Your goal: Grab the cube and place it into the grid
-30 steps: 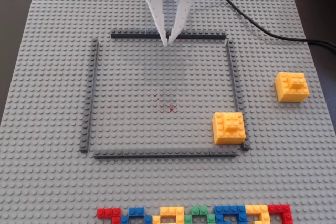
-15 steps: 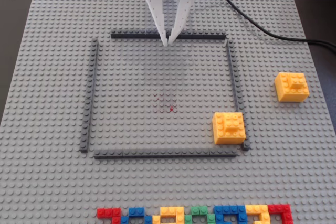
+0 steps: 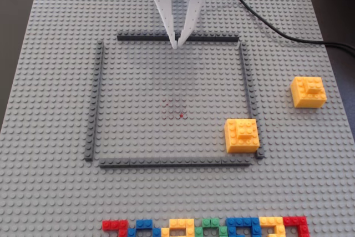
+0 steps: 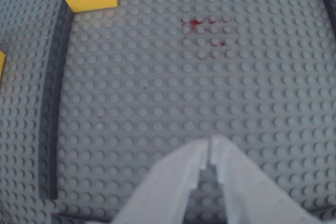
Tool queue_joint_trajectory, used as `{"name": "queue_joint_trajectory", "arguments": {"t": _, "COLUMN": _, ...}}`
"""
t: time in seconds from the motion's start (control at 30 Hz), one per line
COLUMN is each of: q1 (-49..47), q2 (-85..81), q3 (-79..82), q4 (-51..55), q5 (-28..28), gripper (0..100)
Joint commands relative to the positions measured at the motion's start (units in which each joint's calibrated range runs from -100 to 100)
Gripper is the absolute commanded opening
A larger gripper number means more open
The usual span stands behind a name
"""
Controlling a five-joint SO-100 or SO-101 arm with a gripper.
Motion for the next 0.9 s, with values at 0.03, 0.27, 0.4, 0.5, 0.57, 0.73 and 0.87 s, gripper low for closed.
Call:
{"name": "queue_joint_trajectory", "arguments": {"t": 0.03, "q1": -0.2, "q2": -2.0, "q3": 0.5, "q4": -0.7, "q5": 0.4, "gripper": 0}}
{"name": "queue_joint_trajectory", "arguments": {"t": 0.27, "q1": -1.0, "q2": 1.7, "q3": -1.9, "q4": -2.0, "q5": 0.5, "gripper": 0}}
{"name": "queue_joint_trajectory", "arguments": {"t": 0.4, "q1": -2.8, "q2": 6.5, "q3": -6.9, "q4": -2.2, "q5": 0.5, "gripper": 0}}
{"name": "queue_joint_trajectory", "arguments": {"t": 0.5, "q1": -4.9, "q2": 10.3, "q3": -11.3, "q4": -2.2, "q5": 0.2, "gripper": 0}}
{"name": "queue_joint_trajectory", "arguments": {"t": 0.57, "q1": -6.6, "q2": 12.8, "q3": -14.2, "q4": -2.0, "q5": -0.1, "gripper": 0}}
{"name": "queue_joint_trajectory", "arguments": {"t": 0.73, "q1": -10.5, "q2": 18.8, "q3": -23.4, "q4": -0.1, "q5": -1.6, "gripper": 0}}
{"name": "queue_joint_trajectory", "arguments": {"t": 0.87, "q1": -13.2, "q2": 24.3, "q3": -31.4, "q4": 2.0, "q5": -2.9, "gripper": 0}}
